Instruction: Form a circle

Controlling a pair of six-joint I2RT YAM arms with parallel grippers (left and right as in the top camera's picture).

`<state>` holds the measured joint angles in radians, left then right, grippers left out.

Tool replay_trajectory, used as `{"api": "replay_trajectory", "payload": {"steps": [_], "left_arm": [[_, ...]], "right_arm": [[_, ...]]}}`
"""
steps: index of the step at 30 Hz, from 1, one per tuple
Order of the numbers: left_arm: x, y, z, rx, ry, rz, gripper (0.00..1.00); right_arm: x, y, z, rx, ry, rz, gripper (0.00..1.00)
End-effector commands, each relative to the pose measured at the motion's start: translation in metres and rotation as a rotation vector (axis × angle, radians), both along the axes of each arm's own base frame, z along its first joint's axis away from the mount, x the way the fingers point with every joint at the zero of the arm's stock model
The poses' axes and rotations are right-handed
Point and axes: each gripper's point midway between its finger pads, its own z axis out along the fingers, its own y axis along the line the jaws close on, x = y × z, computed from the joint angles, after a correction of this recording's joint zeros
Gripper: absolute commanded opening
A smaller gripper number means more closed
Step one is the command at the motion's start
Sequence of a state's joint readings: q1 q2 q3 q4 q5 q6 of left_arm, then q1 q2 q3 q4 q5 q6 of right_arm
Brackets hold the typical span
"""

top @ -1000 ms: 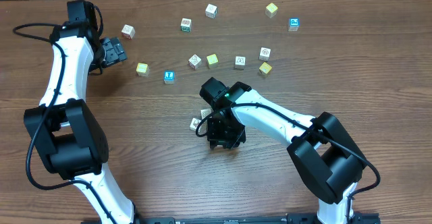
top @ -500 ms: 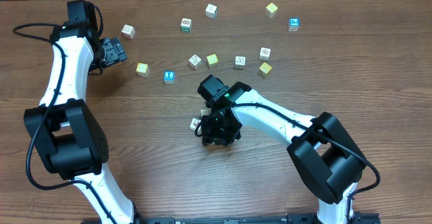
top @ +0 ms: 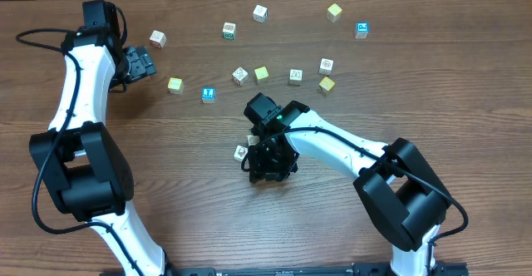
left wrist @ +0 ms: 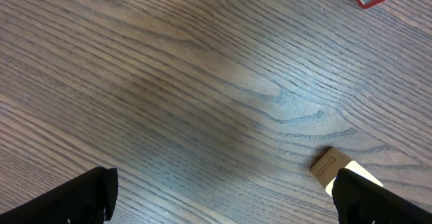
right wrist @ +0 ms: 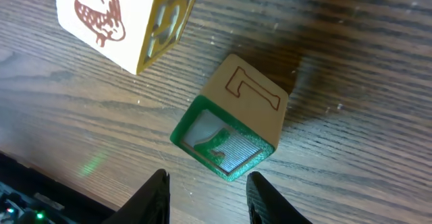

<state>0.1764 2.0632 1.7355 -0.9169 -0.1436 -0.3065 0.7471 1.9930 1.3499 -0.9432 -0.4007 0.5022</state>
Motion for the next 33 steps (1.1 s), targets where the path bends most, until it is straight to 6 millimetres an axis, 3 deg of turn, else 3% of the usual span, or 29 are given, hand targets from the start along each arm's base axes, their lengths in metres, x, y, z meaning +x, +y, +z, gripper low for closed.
{"api": "replay_trajectory", "payload": {"steps": [1, 2, 3, 6, 10, 17, 23, 33], "left_arm": [[0.000, -0.002, 0.003, 0.008, -0.003, -0.012, 0.99], [0.000, -0.002, 0.003, 0.008, -0.003, -0.012, 1.00], [0.000, -0.002, 0.003, 0.008, -0.003, -0.013, 1.00], [0.000, -0.002, 0.003, 0.008, -0.003, -0.012, 1.00], [0.000, -0.002, 0.003, 0.008, -0.003, -0.012, 0.99], [0.000, -0.002, 0.003, 0.008, -0.003, -0.012, 1.00], [0.000, -0.002, 0.003, 0.008, -0.003, -0.012, 1.00], [0.000, -0.002, 0.003, 0.008, -0.003, -0.012, 1.00]], "right_arm": [[-0.004, 0.001, -0.002, 0.018, -0.006, 0.065, 0.35], [-0.004, 0.001, -0.002, 0.018, -0.006, 0.064, 0.38], [-0.004, 0.001, -0.002, 0.018, -0.006, 0.064, 0.49], [-0.003, 0.001, -0.002, 0.020, -0.006, 0.059, 0.60], [-0.001, 0.002, -0.003, 0.011, -0.007, 0.027, 0.60], [0.010, 0.004, -0.005, -0.014, -0.029, -0.069, 0.44], [0.015, -0.007, -0.009, -0.099, -0.033, -0.172, 0.45], [0.022, -0.002, -0.008, -0.081, -0.060, -0.182, 0.44]]}}
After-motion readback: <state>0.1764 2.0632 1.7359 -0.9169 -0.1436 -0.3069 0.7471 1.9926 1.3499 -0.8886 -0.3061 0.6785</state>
